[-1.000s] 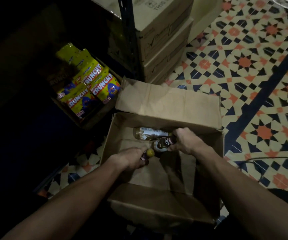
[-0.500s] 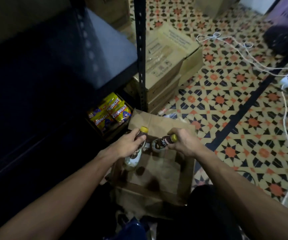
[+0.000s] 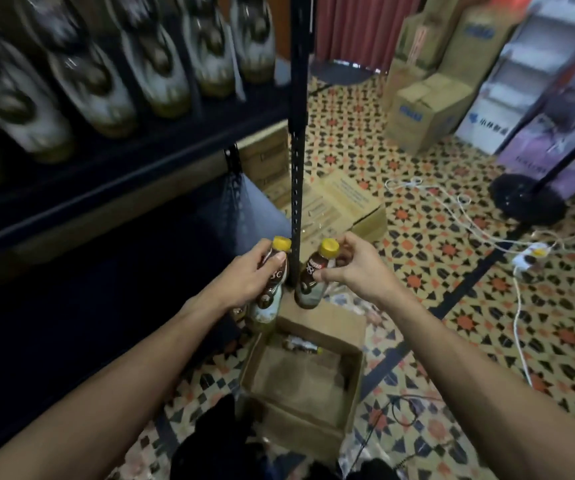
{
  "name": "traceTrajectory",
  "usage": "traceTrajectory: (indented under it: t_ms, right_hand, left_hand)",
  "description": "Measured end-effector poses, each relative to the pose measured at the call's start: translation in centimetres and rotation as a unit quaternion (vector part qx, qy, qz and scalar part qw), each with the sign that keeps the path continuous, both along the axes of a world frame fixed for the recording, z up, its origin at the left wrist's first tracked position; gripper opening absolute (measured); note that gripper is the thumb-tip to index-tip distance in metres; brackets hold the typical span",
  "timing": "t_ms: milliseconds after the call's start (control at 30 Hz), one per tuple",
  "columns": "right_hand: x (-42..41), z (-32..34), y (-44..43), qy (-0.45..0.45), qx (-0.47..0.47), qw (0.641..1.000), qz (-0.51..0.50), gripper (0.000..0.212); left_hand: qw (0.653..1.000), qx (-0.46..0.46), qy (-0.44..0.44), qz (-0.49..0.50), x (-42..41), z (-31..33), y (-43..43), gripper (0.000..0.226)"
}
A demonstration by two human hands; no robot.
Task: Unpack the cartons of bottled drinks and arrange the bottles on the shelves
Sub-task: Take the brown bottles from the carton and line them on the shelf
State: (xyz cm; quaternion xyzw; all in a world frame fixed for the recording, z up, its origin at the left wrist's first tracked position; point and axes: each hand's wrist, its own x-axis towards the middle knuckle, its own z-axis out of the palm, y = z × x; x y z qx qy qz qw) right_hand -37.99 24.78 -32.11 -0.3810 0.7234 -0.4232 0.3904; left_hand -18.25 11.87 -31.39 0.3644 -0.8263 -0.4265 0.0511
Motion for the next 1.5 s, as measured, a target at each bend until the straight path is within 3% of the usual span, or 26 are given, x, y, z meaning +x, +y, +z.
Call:
traceTrajectory:
  t_ms: [100, 333, 533, 667, 767, 967, 1067, 1233, 1367, 1500]
  right_hand:
    - [0.3, 6.4, -0.6, -0.010, -0.048, 0.999, 0.012, 0.051]
    - [2.3, 18.1, -1.4, -0.036, -0.149, 0.987, 0.044, 0.028]
    - [4.4, 26.3, -3.4, -0.024, -0.209, 0.975, 0.075, 0.018]
    - [5.2, 29.7, -5.3, -0.007, -0.242, 0.967, 0.078, 0.011]
    - [5.9, 32.0, -7.4, -0.006, -0.266, 0.961, 0.077, 0.006]
    - [6.8, 36.7, -12.0, -0.018, -0.311, 0.947, 0.078, 0.019]
    - [7.3, 38.6, -14.3, -0.029, -0.331, 0.940, 0.083, 0.017]
    - [7.7, 40.3, -17.7, -0.055, -0.334, 0.938, 0.075, 0.021]
    - [8.1, 41.2, -20.5, -0.068, -0.324, 0.941, 0.069, 0.020]
    - [8.2, 41.2, -23.2, -0.043, -0.323, 0.944, 0.060, 0.016]
  left_hand:
    - [0.999, -0.032, 0.039, 0.008, 0.8, 6.2, 0.5, 0.025]
    - [0.991, -0.078, 0.093, 0.054, 3.0, 17.1, 1.4, 0.022]
    - [0.977, -0.136, 0.131, 0.094, 5.4, 25.4, 0.4, 0.032]
    - [0.958, -0.172, 0.195, 0.123, 7.2, 29.8, -1.0, 0.053]
    - [0.945, -0.177, 0.224, 0.163, 8.3, 33.0, -2.4, 0.043]
    - [0.903, -0.222, 0.305, 0.206, 10.0, 38.3, -5.9, 0.017]
    - [0.893, -0.235, 0.308, 0.230, 10.4, 39.7, -7.3, 0.008]
    - [0.873, -0.256, 0.308, 0.279, 10.7, 40.7, -10.8, 0.029]
    - [0.892, -0.250, 0.262, 0.271, 10.7, 40.7, -14.1, 0.056]
    - [0.909, -0.251, 0.173, 0.285, 10.5, 40.9, -16.5, 0.049]
